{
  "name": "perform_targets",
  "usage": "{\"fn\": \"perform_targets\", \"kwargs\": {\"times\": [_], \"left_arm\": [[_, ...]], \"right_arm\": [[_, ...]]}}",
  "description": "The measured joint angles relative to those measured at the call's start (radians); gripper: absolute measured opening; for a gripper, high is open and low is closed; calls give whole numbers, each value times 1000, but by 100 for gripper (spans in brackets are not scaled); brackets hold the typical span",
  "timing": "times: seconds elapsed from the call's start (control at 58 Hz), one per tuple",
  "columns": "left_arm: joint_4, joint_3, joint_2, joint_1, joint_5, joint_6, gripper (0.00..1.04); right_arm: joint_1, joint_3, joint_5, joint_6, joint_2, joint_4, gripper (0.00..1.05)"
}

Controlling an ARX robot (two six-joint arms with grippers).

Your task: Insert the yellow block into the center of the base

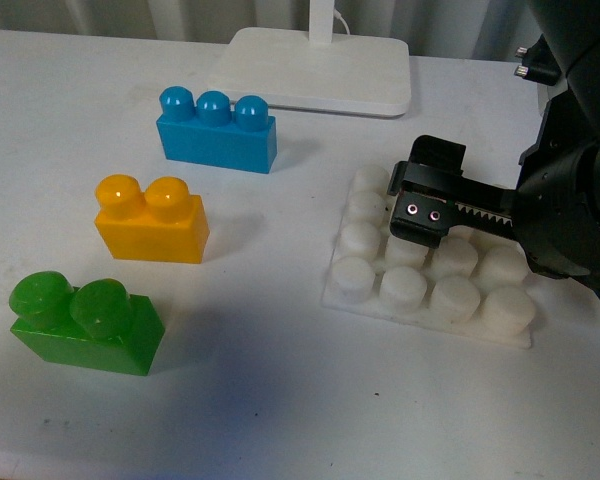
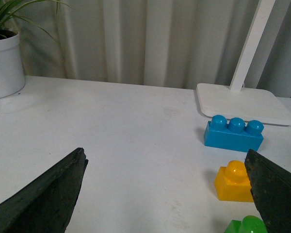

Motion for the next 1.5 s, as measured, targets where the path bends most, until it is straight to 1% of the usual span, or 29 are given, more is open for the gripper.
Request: {"fn": "perform_targets", "kwargs": {"times": [0.241,0.379,0.569,0.724,0.845,0.897,1.017,1.207,1.362,1.466,1.5], "left_arm": [[0,0,0,0,0,0,98],[0,0,0,0,0,0,98],[0,0,0,0,0,0,98],[0,0,0,0,0,0,98],[0,0,0,0,0,0,98],[0,0,0,0,0,0,98],[0,0,0,0,0,0,98],[0,0,0,0,0,0,98],[0,0,0,0,0,0,98],[0,0,0,0,0,0,98],[0,0,0,0,0,0,98]], "right_arm": [[24,30,2,17,17,-10,96],[22,27,-18,-20,10,11,96],[-3,-4,-88,-72,-49,34,96],[-42,-30,-144,-119,-160,49,96],[-84,-74,-217,-160,-280,121,96],[-100,-99,-233,-187,-333,156,96],[-166,-174,-320,-272,-507,208,96],[-307,-312,-433,-372,-803,154,96],[-456,-399,-539,-388,-1024,90,96],[-577,-449,-660,-371,-1169,38,96],[-597,-456,-669,-366,-1190,29,96]]}}
